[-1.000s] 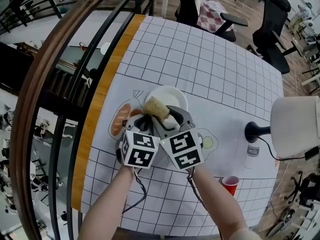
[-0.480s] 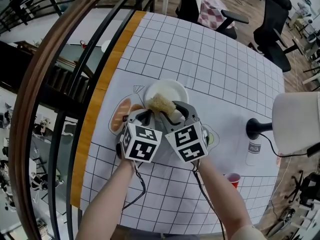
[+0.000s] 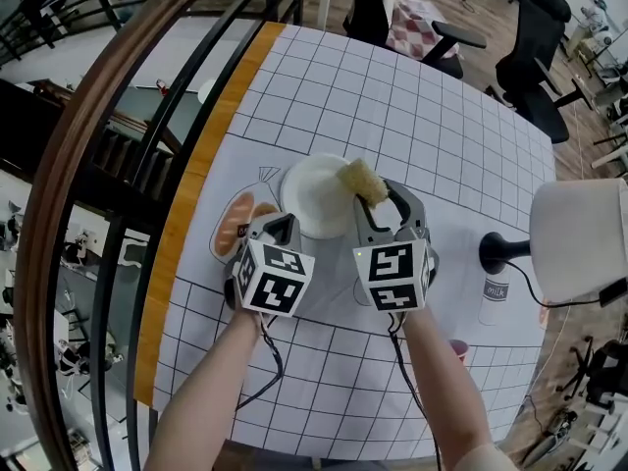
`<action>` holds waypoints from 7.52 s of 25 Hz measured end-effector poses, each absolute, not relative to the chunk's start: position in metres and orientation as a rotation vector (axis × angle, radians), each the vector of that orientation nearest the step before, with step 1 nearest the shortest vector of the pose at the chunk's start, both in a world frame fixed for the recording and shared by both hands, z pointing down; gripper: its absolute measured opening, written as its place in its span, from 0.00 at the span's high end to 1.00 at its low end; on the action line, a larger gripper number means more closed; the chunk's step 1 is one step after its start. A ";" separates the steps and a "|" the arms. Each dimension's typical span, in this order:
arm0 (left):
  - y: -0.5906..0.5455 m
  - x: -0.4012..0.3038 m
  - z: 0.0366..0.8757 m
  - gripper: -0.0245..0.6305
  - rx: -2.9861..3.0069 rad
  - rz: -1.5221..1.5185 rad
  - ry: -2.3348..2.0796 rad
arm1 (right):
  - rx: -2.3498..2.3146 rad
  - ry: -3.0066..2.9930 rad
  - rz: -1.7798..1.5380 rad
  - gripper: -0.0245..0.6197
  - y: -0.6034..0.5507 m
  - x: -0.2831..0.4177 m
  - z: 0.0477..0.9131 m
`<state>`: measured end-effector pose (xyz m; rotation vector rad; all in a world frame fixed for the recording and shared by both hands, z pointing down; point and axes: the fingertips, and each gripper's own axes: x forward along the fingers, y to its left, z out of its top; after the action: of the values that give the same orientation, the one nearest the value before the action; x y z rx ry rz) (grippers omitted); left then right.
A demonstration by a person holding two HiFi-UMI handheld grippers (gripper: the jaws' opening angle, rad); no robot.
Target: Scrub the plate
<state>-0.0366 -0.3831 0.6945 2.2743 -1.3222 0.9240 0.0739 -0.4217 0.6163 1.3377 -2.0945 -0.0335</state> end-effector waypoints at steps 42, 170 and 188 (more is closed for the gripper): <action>-0.365 -0.051 0.653 0.94 2.347 0.684 -1.190 | 1.431 -2.093 0.229 0.68 -0.365 0.131 0.578; -0.073 -0.056 0.237 0.94 2.896 0.124 -1.485 | 1.428 -2.748 -0.041 0.68 -0.077 0.021 0.222; -0.070 -0.053 0.244 0.94 2.871 0.126 -1.494 | 1.351 -2.793 -0.048 0.68 -0.070 0.015 0.220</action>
<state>-0.0525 -0.0702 0.2437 2.8713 -1.4939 0.1259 0.0149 -0.0704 0.2202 1.3507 -2.7928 -0.0478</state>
